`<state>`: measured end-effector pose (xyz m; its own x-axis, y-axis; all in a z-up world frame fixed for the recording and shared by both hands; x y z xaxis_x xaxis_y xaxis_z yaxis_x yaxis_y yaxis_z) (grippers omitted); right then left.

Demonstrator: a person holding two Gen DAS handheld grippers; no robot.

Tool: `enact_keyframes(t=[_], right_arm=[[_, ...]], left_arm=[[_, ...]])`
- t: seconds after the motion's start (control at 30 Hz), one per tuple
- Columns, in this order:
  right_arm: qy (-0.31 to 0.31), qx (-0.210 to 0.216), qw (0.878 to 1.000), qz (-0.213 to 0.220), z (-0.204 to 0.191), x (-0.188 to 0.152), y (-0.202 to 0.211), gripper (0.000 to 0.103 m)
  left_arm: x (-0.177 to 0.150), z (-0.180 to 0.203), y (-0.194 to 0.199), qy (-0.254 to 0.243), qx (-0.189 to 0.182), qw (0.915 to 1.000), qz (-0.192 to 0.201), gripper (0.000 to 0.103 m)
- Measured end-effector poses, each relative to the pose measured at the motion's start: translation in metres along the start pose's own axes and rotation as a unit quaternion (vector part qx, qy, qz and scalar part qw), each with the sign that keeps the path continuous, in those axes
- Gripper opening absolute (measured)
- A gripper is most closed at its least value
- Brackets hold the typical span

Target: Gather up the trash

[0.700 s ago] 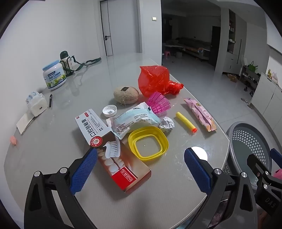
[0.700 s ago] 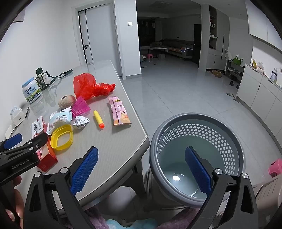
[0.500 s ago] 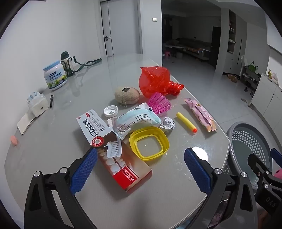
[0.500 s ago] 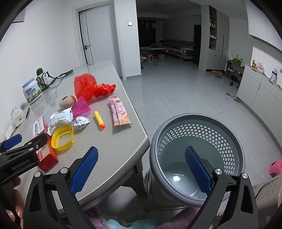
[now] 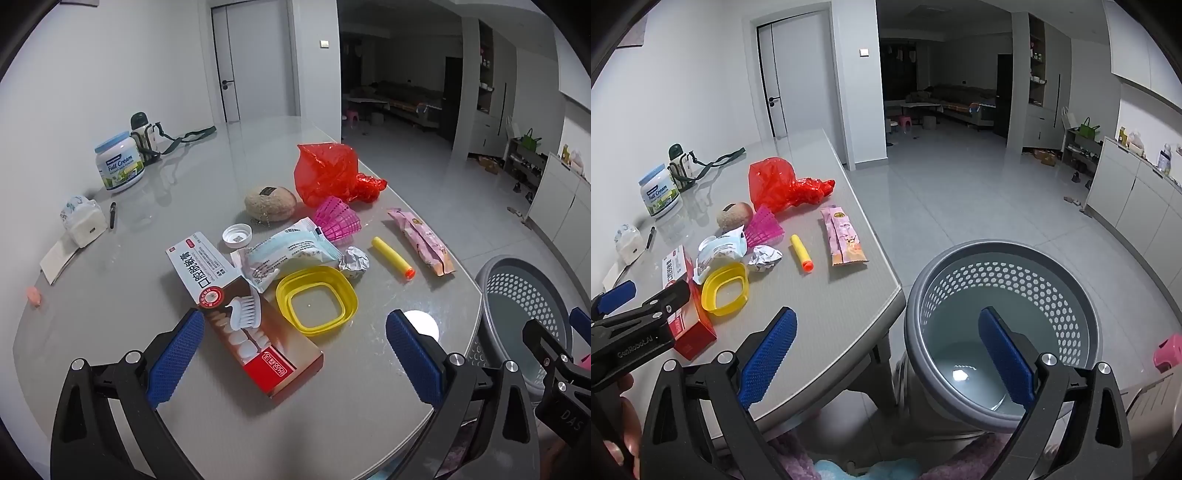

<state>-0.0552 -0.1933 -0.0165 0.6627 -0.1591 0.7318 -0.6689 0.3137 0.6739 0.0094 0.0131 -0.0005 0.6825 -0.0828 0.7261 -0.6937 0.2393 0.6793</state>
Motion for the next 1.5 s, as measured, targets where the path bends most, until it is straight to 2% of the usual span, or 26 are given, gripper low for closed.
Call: enact_keyframes(t=[1.5], right_arm=[[-0.001, 0.007, 1.000, 0.004, -0.0034, -0.0022, 0.0055, 0.094]], left_arm=[[0.0003, 0.0090, 0.0052, -0.008, 0.002, 0.9999, 0.009, 0.097]])
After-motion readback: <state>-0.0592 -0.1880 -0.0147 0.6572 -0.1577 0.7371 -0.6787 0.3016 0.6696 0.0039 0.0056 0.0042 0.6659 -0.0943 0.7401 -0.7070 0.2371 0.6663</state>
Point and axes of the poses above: each gripper's, at about its wrist camera, not at the fingertips, and y roughly against the way its jaws point, z to its right, x to its top, the point moved 2 cm from there along -y, roughly the way its jaws point, and after that the axes turned 14 degrees about -x, right-handed, at the moved point
